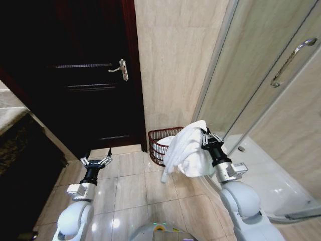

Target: Discard the used towel into the hamper.

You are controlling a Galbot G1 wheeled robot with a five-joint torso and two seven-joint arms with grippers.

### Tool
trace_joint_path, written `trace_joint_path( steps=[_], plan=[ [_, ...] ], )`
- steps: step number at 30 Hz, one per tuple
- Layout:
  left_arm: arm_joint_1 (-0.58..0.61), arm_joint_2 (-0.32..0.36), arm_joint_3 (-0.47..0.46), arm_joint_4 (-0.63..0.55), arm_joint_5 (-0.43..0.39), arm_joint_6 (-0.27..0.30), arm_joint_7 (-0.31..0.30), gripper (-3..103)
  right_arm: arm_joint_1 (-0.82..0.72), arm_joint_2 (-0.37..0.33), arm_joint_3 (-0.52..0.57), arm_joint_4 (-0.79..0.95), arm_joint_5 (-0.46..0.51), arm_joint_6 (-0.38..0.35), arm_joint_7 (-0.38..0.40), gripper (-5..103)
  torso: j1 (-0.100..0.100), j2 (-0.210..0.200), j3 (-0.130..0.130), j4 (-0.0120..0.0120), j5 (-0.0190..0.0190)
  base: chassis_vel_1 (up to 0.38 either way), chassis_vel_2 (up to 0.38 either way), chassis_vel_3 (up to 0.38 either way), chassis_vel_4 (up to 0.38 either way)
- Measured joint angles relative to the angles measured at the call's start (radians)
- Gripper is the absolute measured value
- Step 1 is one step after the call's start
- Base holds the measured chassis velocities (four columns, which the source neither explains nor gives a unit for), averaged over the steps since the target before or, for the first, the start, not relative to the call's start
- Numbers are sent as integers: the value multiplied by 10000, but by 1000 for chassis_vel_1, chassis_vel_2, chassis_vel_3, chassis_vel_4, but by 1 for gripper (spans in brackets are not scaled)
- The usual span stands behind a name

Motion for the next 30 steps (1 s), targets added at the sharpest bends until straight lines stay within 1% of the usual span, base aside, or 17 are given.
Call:
trace_joint_path(
  steps=[9,15,26,30],
  plan=[
    [-21,20,2,60,-8,-14,0,100,52,22,-18,-191,-25,66,-76,4,198,456,256,0,0,0,0,0,0],
    [-14,19,2,71,-17,-26,0,100,79,32,-25,-281,-37,126,-110,4,292,671,378,0,0,-15,15,16,-18],
    [-24,16,28,110,-87,-57,-38,100,59,53,-44,-306,-65,188,-135,4,514,1173,661,0,-1,-88,95,80,-86],
    [-45,18,69,127,-224,-191,-54,100,64,51,-51,-290,-74,188,-132,4,587,1344,760,2,1,-78,93,87,-76]
  ],
)
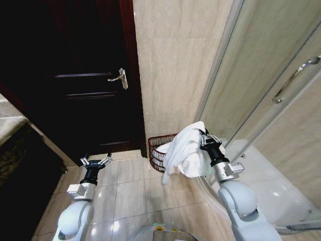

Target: Discard the used towel into the hamper.

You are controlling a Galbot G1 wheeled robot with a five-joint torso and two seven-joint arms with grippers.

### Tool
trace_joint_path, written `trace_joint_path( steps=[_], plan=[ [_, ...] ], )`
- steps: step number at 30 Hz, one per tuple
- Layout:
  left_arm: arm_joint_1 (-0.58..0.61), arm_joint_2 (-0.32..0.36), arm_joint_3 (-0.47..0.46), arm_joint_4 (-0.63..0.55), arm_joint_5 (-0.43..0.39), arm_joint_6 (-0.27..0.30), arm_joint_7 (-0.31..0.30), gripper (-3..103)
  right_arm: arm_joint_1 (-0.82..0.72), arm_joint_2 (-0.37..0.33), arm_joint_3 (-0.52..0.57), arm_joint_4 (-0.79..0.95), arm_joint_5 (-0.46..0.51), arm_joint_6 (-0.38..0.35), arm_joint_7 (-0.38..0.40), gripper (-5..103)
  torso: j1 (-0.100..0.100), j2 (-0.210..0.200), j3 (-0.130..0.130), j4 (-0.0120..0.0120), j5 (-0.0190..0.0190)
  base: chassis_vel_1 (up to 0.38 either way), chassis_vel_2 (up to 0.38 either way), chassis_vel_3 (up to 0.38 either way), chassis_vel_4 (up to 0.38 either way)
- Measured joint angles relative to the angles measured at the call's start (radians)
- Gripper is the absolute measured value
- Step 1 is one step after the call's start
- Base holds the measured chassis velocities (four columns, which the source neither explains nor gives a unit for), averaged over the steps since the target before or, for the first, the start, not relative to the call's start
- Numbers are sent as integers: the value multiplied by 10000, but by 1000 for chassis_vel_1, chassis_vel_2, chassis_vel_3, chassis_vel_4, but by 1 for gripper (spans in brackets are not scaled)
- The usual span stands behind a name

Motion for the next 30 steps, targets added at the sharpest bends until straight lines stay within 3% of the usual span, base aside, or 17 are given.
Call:
trace_joint_path(
  steps=[17,22,30],
  plan=[
    [-10,-27,95,-7,-204,-49,172,100,15,-14,-25,13,-10,-12,28,4,52,100,52,0,0,-42,75,80,-40],
    [-145,-39,184,146,-14,-357,-71,100,91,-19,-49,-31,13,-34,35,4,42,78,39,-2,-3,-6,110,104,0],
    [-183,-182,233,248,182,-279,-144,100,924,-231,-187,-282,709,-271,207,4,30,49,23,-6,-2,-39,77,61,-49]
  ],
)
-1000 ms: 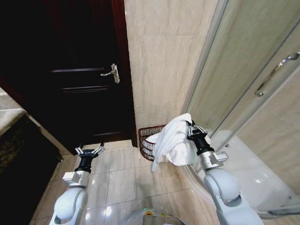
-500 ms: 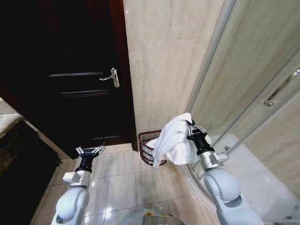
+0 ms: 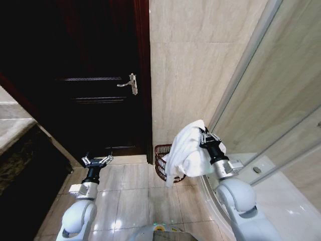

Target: Discard the used towel into the hamper.

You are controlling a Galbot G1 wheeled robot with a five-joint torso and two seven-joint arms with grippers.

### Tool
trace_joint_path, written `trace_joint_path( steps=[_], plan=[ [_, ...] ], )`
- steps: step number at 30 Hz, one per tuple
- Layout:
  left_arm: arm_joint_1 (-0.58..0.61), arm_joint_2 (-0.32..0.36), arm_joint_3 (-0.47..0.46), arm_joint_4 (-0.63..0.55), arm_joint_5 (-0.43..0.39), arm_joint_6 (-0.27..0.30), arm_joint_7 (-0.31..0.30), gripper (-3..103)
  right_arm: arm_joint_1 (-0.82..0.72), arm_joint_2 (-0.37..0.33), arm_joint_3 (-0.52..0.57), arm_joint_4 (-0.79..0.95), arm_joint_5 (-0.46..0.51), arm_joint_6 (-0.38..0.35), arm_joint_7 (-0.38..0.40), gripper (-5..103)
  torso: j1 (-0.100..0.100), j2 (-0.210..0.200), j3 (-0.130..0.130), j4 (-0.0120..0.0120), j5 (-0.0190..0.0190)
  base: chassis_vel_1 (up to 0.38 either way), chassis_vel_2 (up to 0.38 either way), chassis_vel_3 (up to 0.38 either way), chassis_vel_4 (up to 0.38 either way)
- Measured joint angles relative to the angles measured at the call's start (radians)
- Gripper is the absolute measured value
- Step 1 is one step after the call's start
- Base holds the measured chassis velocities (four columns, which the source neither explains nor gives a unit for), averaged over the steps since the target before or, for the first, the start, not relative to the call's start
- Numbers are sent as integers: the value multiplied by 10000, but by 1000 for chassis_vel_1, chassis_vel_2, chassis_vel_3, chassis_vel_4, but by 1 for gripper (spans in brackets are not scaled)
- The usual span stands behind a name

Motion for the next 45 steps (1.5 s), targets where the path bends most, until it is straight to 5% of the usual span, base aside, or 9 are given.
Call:
trace_joint_path(
  steps=[21,35,45],
  plan=[
    [-125,-318,201,348,333,-477,210,100,1688,49,-209,-1314,431,35,-149,4,-16,-32,-18,3,2,-6,9,7,-7],
    [-10,-715,254,221,845,-543,310,100,4796,-740,-398,-2266,1769,-785,152,4,-19,-41,-24,3,2,0,0,0,0],
    [89,-742,198,174,847,-603,331,100,5253,-873,-547,-2419,2174,-1000,179,4,-21,-44,-26,4,2,0,0,0,0]
  ],
)
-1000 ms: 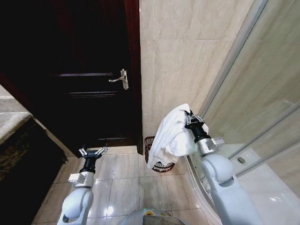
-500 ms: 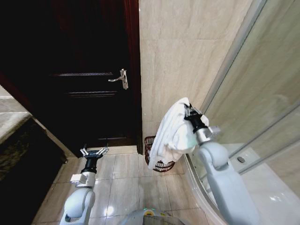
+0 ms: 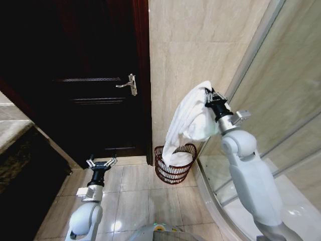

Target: Discard the used towel into the hamper.

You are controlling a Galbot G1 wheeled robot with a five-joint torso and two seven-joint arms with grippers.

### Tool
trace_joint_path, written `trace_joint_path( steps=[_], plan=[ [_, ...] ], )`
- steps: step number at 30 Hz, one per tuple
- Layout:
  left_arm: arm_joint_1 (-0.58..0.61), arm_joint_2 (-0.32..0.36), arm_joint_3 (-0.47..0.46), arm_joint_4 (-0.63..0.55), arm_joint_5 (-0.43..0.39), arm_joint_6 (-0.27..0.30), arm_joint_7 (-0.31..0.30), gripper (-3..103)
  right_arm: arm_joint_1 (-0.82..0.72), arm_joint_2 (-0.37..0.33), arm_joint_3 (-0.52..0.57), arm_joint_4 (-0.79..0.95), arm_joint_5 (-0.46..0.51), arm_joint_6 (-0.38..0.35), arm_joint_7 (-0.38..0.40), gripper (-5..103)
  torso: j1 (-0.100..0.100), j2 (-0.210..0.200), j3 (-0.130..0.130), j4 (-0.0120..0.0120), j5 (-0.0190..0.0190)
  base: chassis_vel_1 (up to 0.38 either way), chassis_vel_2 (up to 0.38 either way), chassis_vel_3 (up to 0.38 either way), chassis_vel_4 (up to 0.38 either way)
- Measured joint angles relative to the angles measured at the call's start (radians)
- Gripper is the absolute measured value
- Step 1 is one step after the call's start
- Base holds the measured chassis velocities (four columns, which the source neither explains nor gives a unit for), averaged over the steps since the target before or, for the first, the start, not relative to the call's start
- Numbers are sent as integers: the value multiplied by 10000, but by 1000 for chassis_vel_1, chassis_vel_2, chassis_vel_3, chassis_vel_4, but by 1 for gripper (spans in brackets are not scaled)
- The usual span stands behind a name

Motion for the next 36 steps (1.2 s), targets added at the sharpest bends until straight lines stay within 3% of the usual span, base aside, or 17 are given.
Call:
trace_joint_path(
  steps=[13,23,36],
  plan=[
    [-45,-12,38,94,44,-129,34,100,-1027,614,-88,-1593,-676,621,-269,4,-1,-4,-2,1,-1,0,0,0,0],
    [-70,-19,77,175,61,-206,47,100,-1301,1001,-149,-3181,-674,786,-216,4,-2,-4,-2,-1,0,0,0,0,0],
    [-76,35,75,201,96,-275,54,100,-958,2415,-1294,-4757,-140,584,537,4,-2,-5,-3,2,-2,0,0,0,0]
  ],
)
